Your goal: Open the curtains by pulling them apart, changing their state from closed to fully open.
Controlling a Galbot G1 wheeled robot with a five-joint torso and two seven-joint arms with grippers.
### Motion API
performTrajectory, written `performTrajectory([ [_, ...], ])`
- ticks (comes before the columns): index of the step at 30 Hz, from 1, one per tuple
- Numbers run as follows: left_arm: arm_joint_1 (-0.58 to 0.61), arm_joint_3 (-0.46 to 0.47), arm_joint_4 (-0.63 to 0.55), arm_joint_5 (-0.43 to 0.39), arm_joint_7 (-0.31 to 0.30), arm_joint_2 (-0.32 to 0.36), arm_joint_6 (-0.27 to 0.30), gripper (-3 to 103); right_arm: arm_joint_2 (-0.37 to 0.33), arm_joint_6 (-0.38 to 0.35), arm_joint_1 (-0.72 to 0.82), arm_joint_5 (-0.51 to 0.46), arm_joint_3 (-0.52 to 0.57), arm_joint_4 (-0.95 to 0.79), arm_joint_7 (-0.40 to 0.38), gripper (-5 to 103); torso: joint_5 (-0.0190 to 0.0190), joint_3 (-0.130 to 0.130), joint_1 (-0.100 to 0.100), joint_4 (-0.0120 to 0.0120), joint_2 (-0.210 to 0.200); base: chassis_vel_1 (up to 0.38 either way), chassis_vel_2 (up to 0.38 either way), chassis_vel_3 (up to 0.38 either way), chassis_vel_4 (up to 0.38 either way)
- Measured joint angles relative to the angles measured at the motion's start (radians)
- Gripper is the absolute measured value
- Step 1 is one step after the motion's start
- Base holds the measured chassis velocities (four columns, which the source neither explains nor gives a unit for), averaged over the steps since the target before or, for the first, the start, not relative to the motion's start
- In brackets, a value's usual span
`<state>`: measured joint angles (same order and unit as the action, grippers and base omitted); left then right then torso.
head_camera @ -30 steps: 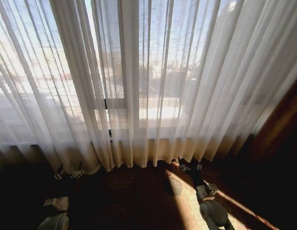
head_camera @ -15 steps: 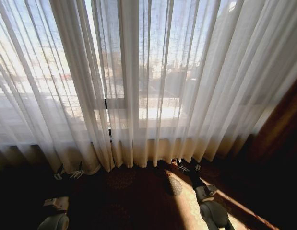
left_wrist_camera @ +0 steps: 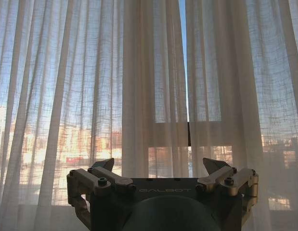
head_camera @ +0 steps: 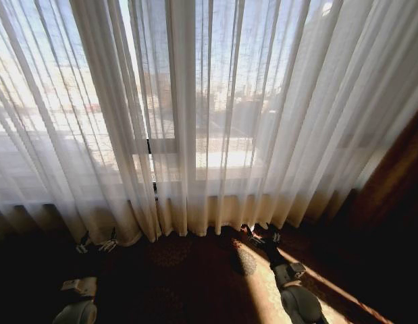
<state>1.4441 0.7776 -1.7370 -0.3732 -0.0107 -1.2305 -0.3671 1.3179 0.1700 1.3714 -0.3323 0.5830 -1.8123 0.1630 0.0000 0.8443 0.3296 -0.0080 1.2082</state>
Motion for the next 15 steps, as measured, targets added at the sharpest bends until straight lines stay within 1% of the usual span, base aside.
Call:
performTrajectory([
  [4, 0.000, 0.000, 0.000, 0.000, 0.000, 0.000, 0.000, 100, -0.002, 0.000, -0.007, -0.001, -0.006, 0.007, 0.001, 100, 0.0000, 0.000, 0.000, 0.0001, 0.000, -0.014, 0.021, 0.022, -0.027],
  [8, 0.000, 0.000, 0.000, 0.000, 0.000, 0.000, 0.000, 100, -0.008, 0.000, -0.012, -0.002, -0.007, 0.020, 0.005, 100, 0.0000, 0.000, 0.000, 0.0001, 0.000, -0.076, 0.126, 0.079, -0.105],
  [12, 0.000, 0.000, 0.000, 0.000, 0.000, 0.000, 0.000, 100, -0.013, 0.005, -0.012, -0.006, -0.004, 0.030, 0.015, 100, -0.0001, 0.000, 0.000, 0.0000, 0.000, -0.162, 0.183, 0.139, -0.147],
  [15, 0.000, 0.000, 0.000, 0.000, 0.000, 0.000, 0.000, 100, -0.014, 0.006, -0.014, -0.007, -0.004, 0.034, 0.021, 100, 0.0000, 0.000, 0.000, -0.0001, 0.000, -0.240, 0.255, 0.212, -0.251],
])
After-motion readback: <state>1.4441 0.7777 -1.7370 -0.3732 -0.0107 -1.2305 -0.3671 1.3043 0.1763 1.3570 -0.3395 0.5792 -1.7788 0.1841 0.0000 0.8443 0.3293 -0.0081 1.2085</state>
